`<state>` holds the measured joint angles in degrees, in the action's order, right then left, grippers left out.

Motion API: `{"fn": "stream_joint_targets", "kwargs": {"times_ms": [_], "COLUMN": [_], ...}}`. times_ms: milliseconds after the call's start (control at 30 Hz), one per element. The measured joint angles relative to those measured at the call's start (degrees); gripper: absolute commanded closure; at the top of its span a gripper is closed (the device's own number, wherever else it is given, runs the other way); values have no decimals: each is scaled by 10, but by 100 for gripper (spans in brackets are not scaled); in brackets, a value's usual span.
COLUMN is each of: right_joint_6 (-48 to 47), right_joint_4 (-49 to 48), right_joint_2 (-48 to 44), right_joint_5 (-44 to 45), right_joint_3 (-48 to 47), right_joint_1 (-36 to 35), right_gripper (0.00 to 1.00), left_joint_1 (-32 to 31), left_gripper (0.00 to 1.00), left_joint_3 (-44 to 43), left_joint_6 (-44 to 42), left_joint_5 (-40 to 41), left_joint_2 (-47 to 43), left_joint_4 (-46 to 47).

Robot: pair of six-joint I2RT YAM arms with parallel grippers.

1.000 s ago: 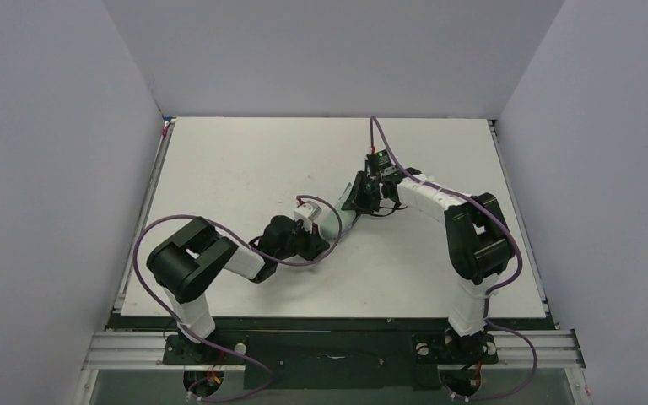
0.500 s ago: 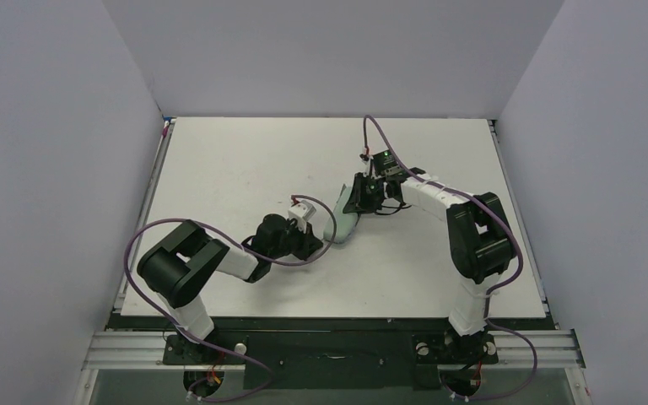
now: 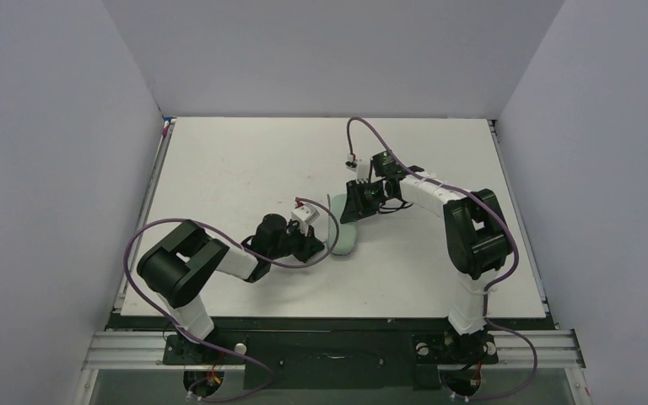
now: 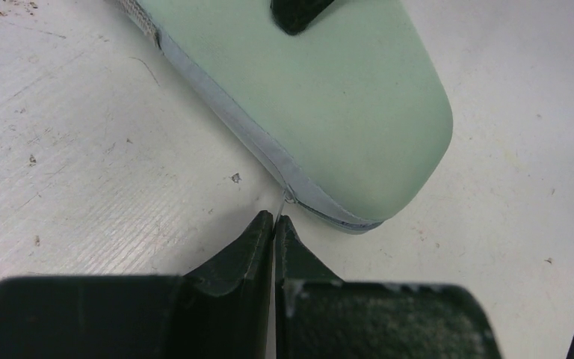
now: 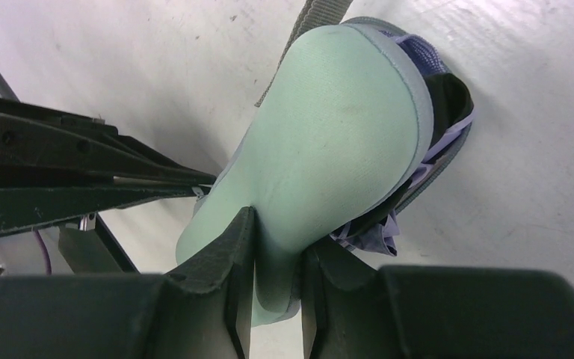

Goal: Open the umbrella

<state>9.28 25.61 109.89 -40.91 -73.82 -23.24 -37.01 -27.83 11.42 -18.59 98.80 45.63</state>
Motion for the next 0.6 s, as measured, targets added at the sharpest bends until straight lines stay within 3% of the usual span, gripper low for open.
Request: {"fn": "stream_joint_targets", "kwargs": {"times_ms": [600], "right_joint_6": [-90], "right_joint_4": [53], "right_joint_2": [2], "right_joint_5": [-50], "right_joint_3": [0], "right_joint_1": [-8], "right_gripper": [100], "left_joint_1": [14], "left_gripper": [100], "left_joint_3": [-70], "left_joint_6": [36], "left_joint_5": [9], "left_joint_2": [63], "left_joint_4": [-7]}}
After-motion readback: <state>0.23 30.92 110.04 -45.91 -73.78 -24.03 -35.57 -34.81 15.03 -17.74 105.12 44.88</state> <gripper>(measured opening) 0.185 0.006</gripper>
